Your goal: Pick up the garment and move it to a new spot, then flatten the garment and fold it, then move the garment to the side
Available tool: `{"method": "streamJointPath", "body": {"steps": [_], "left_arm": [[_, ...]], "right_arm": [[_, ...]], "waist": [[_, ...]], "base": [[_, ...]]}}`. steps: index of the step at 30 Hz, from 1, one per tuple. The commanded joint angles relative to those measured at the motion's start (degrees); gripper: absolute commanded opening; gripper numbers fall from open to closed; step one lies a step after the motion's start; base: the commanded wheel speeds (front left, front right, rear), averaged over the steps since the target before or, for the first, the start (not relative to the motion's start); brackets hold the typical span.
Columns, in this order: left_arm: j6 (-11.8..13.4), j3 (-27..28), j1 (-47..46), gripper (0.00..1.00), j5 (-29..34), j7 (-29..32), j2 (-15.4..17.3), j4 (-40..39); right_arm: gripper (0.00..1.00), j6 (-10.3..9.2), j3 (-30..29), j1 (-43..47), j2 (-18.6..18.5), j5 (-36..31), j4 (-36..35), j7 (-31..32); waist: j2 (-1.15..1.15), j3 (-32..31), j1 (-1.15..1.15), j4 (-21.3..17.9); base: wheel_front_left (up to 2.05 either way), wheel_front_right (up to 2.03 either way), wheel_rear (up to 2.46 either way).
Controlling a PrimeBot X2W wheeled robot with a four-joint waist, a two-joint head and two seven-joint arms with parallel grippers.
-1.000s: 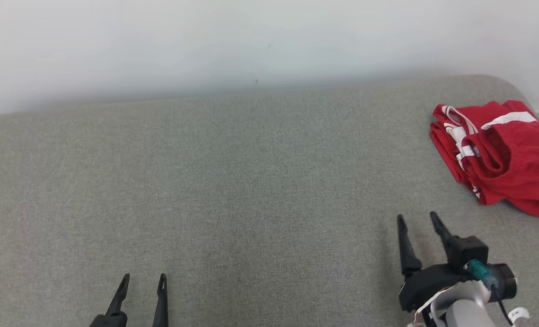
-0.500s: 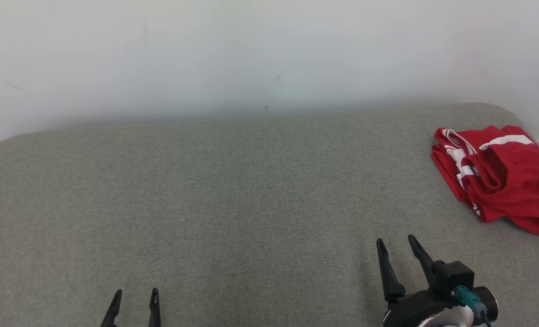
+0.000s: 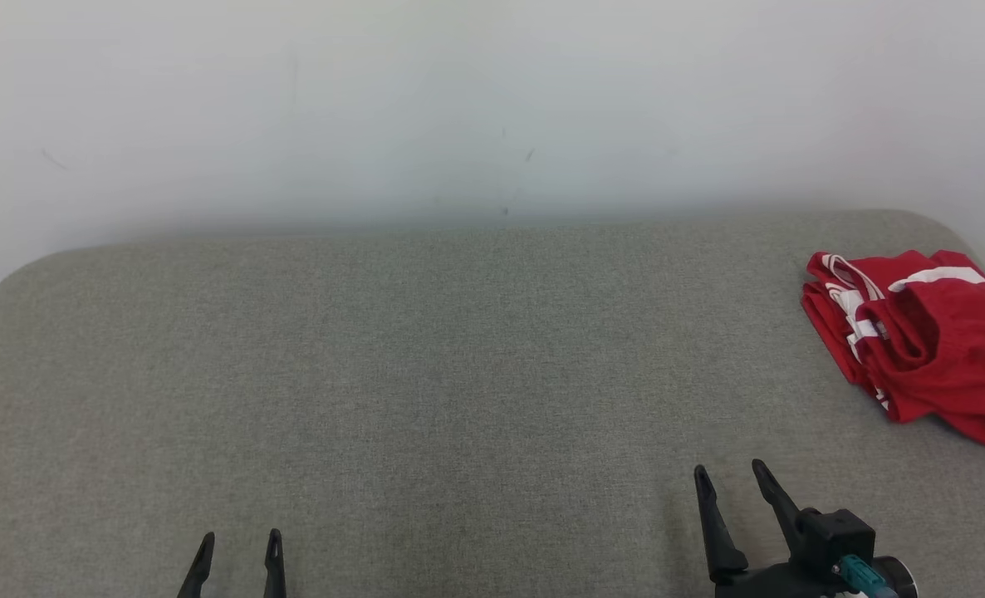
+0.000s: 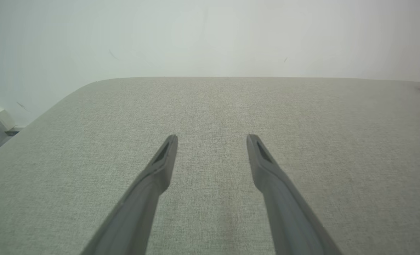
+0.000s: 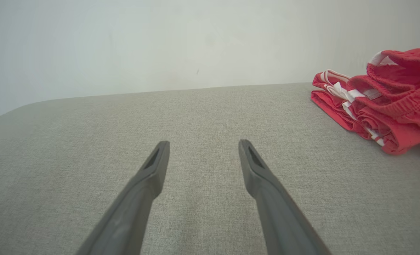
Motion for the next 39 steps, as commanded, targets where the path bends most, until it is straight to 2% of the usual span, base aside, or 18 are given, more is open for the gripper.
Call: {"method": "streamJointPath", "body": {"steps": [1, 15, 39], "left_arm": [[-0.2, 0.1, 0.1, 1.00, -1.0, -0.1, -0.1, -0.4], [-1.2, -0.3, 0.8, 1.00, -2.5, -0.1, -0.1, -0.2], [-0.2, -0.8, 1.1, 1.00, -3.0, -0.1, -0.1, 0.1]], "right_arm": [[1.00, -0.19, -0.5, 0.6, 0.1, -0.5, -0.2, -0.2], [1.00, -0.19, -1.7, 1.2, 0.1, -4.2, 0.1, -0.2], [1.00, -0.19, -1.3, 0.8, 0.1, -3.0, 0.2, -0.2]], "waist": [[0.00, -0.1, 0.00, -0.1], [0.00, 0.4, 0.00, -0.4], [0.00, 1.1, 0.00, -0.9]], "base": [[0.00, 0.00, 0.00], [0.00, 0.00, 0.00], [0.00, 0.00, 0.00]]}}
